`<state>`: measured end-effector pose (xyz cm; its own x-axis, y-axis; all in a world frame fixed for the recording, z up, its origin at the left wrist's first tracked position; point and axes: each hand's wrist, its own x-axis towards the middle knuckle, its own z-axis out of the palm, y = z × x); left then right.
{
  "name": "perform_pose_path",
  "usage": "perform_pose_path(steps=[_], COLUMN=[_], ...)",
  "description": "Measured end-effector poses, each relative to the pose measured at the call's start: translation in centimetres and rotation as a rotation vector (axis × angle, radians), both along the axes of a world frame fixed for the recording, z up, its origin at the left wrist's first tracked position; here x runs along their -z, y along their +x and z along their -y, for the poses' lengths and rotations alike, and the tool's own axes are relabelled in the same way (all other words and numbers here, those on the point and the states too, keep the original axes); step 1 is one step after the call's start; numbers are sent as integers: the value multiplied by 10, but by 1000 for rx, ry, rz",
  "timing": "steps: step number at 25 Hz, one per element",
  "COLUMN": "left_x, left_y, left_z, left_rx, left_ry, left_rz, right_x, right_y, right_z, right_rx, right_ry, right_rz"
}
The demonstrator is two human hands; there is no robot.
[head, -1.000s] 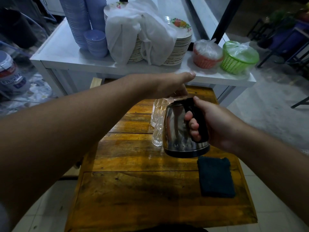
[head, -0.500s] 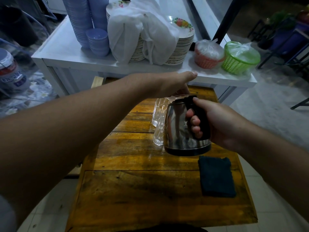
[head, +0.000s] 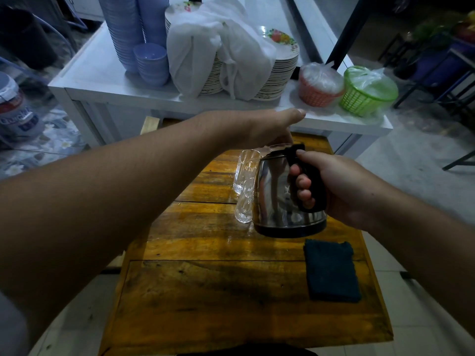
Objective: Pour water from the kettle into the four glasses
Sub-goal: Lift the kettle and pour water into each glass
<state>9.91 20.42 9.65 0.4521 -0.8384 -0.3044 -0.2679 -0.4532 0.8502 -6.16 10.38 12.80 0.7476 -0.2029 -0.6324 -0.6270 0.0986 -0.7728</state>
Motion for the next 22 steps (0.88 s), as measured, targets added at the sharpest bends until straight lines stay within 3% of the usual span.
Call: perform_pose_path(steps=[22], left_x=[-11], left_y=[-12], left_z=[-5], left_rx=[-5], left_ry=[13], left_rz=[103], right_x=[11], right_y=[-13], right_z=[1], right_rx=[26], right_ry=[-50], right_rz=[95])
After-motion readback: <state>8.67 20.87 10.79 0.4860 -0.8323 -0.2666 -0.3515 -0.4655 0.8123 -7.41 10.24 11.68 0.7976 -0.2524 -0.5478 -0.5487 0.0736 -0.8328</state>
